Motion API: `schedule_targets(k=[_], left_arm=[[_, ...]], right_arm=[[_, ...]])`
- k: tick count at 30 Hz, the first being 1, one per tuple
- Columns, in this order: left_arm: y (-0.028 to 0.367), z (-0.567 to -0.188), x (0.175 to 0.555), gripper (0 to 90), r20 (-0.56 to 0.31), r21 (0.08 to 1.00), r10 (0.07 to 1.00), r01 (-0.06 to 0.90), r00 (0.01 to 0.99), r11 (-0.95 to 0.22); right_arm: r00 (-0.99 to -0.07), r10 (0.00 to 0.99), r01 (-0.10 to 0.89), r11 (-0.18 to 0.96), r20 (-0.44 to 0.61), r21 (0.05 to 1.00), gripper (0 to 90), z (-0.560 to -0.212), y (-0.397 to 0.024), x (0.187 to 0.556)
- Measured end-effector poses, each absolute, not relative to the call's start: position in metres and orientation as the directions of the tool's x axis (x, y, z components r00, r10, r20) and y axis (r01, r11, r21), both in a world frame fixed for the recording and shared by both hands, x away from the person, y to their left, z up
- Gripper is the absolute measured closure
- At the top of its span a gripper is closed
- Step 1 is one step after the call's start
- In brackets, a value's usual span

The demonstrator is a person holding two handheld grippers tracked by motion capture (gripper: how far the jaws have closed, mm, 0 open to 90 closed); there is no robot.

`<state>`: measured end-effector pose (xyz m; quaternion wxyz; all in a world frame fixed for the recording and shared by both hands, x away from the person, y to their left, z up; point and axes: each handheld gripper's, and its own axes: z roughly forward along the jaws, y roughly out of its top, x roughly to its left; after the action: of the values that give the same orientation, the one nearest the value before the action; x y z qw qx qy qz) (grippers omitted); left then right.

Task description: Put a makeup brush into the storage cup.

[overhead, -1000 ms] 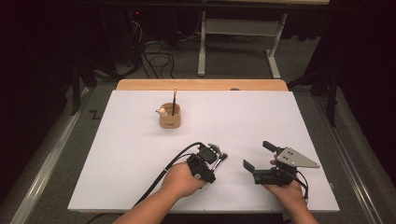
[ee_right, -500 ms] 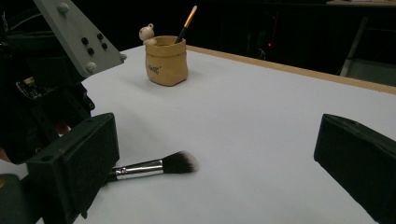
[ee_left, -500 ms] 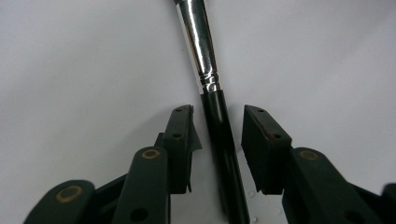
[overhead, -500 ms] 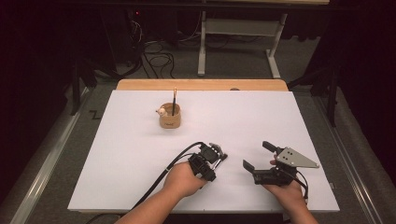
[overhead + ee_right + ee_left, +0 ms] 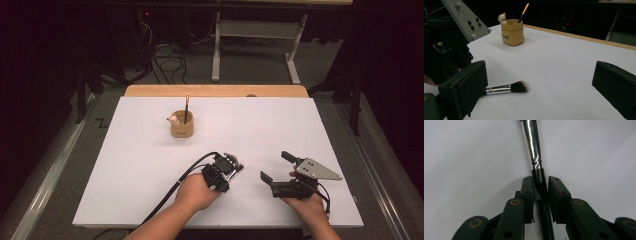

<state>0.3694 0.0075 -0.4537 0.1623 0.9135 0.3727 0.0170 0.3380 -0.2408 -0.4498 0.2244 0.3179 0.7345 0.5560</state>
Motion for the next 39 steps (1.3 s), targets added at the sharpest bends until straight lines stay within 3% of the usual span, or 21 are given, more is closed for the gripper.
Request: schedule_targets(k=[3,21,34,39], left_arm=[[0.009,-0.453,0.370,78.7,-0.082,0.309,0.682,0.669,0.727,-0.676],[0.014,-0.451,0.368,79.2,-0.078,0.336,0.669,0.651,0.739,-0.681],[0.038,-0.448,0.360,79.3,-0.114,0.426,0.661,0.638,0.742,-0.642],[0.053,-0.450,0.355,79.3,-0.138,0.499,0.664,0.631,0.735,-0.595]], right_arm=[[-0.697,0.717,0.214,0.181,0.020,0.960,0.8,-0.450,-0.241,0.338],[-0.696,0.718,0.216,0.178,0.024,0.960,0.9,-0.450,-0.241,0.338],[-0.697,0.716,0.215,0.183,0.019,0.959,0.9,-0.450,-0.241,0.338],[-0.698,0.716,0.216,0.185,0.019,0.959,0.9,-0.450,-0.240,0.338]])
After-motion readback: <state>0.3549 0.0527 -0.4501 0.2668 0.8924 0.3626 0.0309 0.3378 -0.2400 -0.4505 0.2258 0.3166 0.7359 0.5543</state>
